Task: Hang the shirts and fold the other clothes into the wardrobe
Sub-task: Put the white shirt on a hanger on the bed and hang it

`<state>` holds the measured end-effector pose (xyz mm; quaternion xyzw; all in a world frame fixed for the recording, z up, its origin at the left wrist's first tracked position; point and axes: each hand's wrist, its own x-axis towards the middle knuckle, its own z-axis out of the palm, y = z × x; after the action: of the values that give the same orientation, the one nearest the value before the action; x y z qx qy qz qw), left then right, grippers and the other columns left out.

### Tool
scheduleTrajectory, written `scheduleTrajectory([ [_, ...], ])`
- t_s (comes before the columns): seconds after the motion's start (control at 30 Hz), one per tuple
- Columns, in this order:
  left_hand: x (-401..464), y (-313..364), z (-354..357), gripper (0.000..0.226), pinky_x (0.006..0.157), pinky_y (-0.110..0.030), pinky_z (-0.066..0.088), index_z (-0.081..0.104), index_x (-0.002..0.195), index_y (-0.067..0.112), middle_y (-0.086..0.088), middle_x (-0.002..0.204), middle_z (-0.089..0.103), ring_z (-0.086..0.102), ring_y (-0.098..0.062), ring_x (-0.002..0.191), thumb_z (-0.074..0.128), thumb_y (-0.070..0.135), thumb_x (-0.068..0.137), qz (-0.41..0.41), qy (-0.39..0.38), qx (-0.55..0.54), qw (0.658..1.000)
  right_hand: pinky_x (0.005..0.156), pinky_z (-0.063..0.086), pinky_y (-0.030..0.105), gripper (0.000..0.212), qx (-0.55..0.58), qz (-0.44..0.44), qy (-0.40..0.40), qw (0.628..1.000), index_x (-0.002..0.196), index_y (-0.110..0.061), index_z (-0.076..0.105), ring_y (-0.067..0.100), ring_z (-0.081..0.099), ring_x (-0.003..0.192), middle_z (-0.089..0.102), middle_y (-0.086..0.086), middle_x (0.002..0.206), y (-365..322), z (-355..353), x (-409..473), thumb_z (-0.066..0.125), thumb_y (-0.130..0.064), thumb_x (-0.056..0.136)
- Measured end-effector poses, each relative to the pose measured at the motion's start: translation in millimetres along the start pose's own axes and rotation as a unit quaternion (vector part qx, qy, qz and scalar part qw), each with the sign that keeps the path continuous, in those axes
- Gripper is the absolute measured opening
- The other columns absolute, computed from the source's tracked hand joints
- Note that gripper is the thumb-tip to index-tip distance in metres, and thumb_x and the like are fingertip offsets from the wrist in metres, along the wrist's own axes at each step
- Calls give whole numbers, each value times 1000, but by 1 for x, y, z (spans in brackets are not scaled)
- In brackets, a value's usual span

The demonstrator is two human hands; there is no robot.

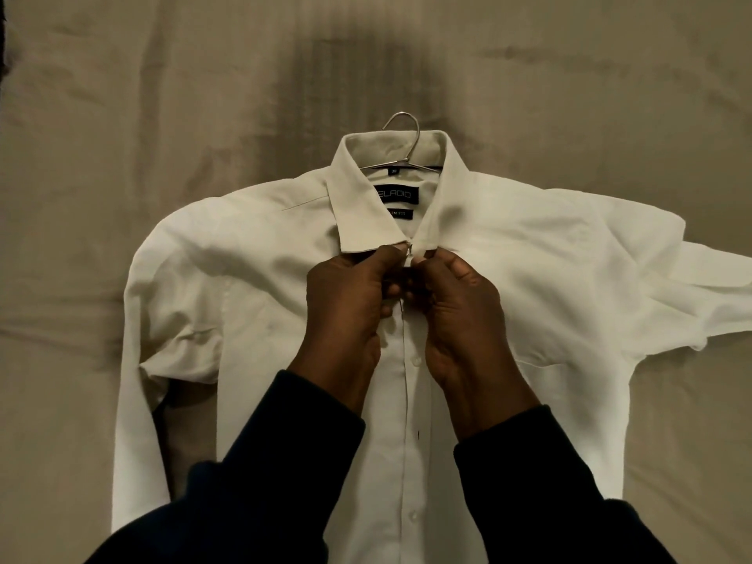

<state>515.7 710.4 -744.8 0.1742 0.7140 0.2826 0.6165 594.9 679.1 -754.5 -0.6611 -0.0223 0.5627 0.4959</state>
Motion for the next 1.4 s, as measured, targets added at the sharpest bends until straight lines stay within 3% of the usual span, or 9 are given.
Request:
scheduleTrajectory([
  [0.27, 11, -5, -9, 19, 72, -30, 56, 80, 97, 21, 5, 82, 77, 71, -9, 78, 79, 32, 82, 150, 43, 168, 973, 65, 49, 32, 13, -59, -6, -35, 998, 89, -12, 75, 20, 58, 69, 71, 5, 74, 2, -6, 4, 64, -11, 94],
  [0.43, 5, 0, -12, 17, 71, -18, 53, 79, 100, 22, 9, 86, 76, 69, -1, 79, 73, 32, 87, 218, 23, 263, 939, 60, 49, 29, 14, -70, -11, -64, 995, 89, -7, 73, 22, 55, 67, 67, 8, 71, 0, -12, 10, 60, -8, 95],
  [0.57, 0, 6, -8, 19, 71, -28, 59, 76, 89, 23, 10, 74, 73, 69, -1, 68, 76, 41, 83, 208, -5, 276, 938, 66, 54, 28, 11, -87, -47, -64, 993, 91, -2, 75, 21, 64, 71, 72, 18, 78, -2, -12, 10, 64, -3, 91],
  [0.73, 10, 19, -9, 30, 73, -39, 61, 78, 90, 18, 3, 74, 74, 72, -15, 69, 83, 43, 76, 206, -28, 326, 922, 60, 50, 20, 15, -109, -84, -60, 989, 93, -6, 74, 10, 65, 65, 74, 6, 75, 4, -13, 8, 62, 2, 89],
  [0.9, 15, 19, -1, 22, 75, -22, 46, 76, 107, 17, -2, 96, 76, 69, -18, 90, 70, 31, 91, 252, 6, 403, 880, 62, 50, 21, 7, -92, -83, -44, 991, 89, -7, 73, 12, 64, 69, 72, 6, 78, 7, -8, 9, 67, -8, 91],
  [1.03, 21, 7, -5, 25, 76, -21, 45, 75, 114, 17, 0, 99, 76, 68, -15, 95, 63, 30, 97, 204, -24, 352, 913, 63, 51, 32, 8, -74, -35, -30, 996, 92, -10, 76, 17, 65, 66, 72, 8, 74, 4, -7, 10, 69, -14, 91],
  [1.17, 30, -4, -11, 21, 74, -31, 51, 77, 93, 16, 4, 74, 73, 67, -10, 74, 62, 30, 98, 152, -51, 265, 951, 73, 59, 38, 11, -77, -29, -29, 996, 94, -9, 77, 19, 65, 70, 73, 11, 77, 0, -4, 10, 67, -9, 90],
  [1.27, 31, -1, -14, 28, 61, -26, 38, 73, 76, 18, 10, 50, 61, 51, 1, 48, 60, 27, 99, 129, -77, 241, 959, 78, 60, 44, 10, -104, -38, -33, 993, 95, -12, 78, 22, 69, 73, 76, 11, 81, -1, -3, 9, 68, -13, 91],
  [1.4, 34, 1, -17, 28, 59, -26, 37, 74, 79, 14, 8, 55, 60, 50, -7, 54, 60, 28, 99, 115, -99, 233, 960, 81, 61, 44, 11, -185, -89, -17, 979, 97, -16, 78, 14, 73, 77, 77, 0, 81, 1, -3, 12, 72, -20, 88],
])
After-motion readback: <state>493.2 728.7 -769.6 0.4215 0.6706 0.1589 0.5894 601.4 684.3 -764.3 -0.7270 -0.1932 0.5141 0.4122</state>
